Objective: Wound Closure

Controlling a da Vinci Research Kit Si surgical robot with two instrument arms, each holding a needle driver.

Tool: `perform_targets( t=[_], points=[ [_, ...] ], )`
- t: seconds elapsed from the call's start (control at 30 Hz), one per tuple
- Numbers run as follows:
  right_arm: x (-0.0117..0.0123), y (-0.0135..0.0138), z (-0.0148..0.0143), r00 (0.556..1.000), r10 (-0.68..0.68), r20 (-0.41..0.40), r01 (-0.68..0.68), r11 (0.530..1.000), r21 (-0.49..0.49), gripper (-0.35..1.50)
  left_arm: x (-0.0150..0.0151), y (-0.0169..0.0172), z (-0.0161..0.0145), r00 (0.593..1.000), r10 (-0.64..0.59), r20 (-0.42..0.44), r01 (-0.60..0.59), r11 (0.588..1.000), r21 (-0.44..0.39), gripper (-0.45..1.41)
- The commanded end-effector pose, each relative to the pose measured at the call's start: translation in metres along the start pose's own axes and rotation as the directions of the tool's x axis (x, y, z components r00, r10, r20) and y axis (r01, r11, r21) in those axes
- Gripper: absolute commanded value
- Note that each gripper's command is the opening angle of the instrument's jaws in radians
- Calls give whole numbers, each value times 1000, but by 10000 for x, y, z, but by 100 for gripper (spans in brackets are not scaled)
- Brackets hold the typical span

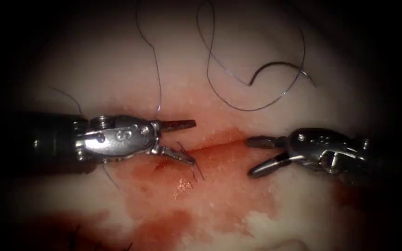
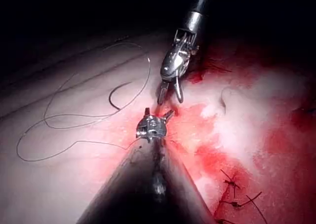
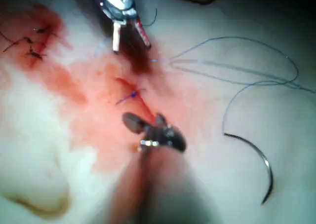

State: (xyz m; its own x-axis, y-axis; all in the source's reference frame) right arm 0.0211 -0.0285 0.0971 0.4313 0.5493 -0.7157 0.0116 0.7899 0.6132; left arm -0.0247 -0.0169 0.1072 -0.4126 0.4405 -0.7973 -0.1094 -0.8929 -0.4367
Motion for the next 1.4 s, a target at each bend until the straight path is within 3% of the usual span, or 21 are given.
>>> perform_targets(
  t=[0.03,0.57,0.97,1.4],
  points=[
    [0,4,6,1000,-2,-1,2,1000,-1,130,-3,-1,10,1000,2,1,-2,1000,3,56],
    [-1,9,-2,999,-36,20,37,998,-41,128,-12,14,60,999,16,34,-17,999,36,54],
    [-4,13,-9,998,-42,37,45,996,-79,126,-42,6,96,995,28,95,-32,998,48,54],
    [5,23,-18,996,-74,46,79,991,-108,125,-45,6,98,995,19,95,-24,998,50,54]
  ],
)
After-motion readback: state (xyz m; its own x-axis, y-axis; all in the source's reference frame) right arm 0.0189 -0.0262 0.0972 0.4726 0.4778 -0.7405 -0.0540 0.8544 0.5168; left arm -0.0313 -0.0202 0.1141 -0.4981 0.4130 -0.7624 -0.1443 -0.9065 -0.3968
